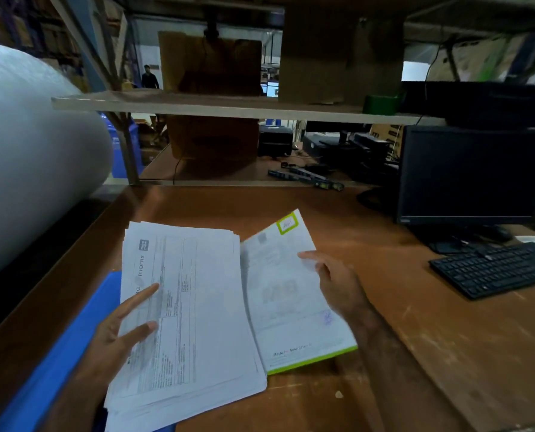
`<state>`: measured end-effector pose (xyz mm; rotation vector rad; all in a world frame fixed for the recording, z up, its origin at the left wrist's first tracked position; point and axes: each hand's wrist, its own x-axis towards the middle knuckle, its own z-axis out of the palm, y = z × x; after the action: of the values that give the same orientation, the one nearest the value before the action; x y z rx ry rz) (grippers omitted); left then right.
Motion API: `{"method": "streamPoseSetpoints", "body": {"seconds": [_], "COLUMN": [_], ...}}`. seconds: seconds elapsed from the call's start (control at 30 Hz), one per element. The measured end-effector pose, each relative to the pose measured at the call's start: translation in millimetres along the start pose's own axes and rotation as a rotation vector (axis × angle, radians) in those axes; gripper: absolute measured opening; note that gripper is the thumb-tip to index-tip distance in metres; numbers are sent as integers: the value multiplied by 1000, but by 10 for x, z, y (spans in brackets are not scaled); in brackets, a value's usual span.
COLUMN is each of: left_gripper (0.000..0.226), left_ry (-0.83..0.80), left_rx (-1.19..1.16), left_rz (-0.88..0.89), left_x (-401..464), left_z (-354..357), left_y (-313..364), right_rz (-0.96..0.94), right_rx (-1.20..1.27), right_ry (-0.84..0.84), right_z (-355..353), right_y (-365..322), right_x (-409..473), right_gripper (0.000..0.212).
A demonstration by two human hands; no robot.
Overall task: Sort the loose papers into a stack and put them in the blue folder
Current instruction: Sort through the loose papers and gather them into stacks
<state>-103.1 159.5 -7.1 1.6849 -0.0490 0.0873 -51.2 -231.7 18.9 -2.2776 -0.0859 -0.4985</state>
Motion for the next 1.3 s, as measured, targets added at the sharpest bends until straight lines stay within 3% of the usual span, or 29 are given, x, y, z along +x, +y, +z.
{"method": "streamPoseSetpoints", "body": {"seconds": [0.1,0.23,0.3,0.37,0.43,0.53,0.6,0.77,0.9,1.0,1.1,1.2,1.3], "left_gripper": [59,62,60,60,59,61,64,67,50,67,61,66,66], "left_ry": [13,6,11,15,10,9,0,-24,-10,-33,-64,-36,-6], "left_rx": [-31,-31,-33,-59,-86,-85,-100,-194,-232,-127,27,23,-7], "left_rz": [-11,-4,-11,-26,-24,-21,-18,9,25,33,94,77,34], "left_x": [10,14,16,13,3,3,-5,-38,-5,19,18,31,26], "left_z": [6,-8,-10,-11,-9,-33,-47,-50,10,52,117,34,-14], "left_y": [-5,-8,-11,-2,15,19,17,48,115,194,253,102,-32], "right_rz": [-29,48,80,70,109,92,40,107,282,204,18,25,164], "right_rx": [234,792,1093,1185,1111,552,364,462,896,758,446,247,-347], "right_ry": [75,198,183,113,4,-95,-189,-334,-570,-509,-382,-341,-256], "right_z": [-275,-603,-661,-573,-313,247,587,900,883,973,1101,1079,940], "right_y": [-155,-503,-632,-702,-703,-549,-430,-446,-560,-624,-661,-680,-563], "right_x": [79,110,71,30,-23,-141,-236,-369,-407,-371,-340,-305,-254], "right_gripper": [55,34,36,43,45,43,50,78,72,66,68,70,75]}}
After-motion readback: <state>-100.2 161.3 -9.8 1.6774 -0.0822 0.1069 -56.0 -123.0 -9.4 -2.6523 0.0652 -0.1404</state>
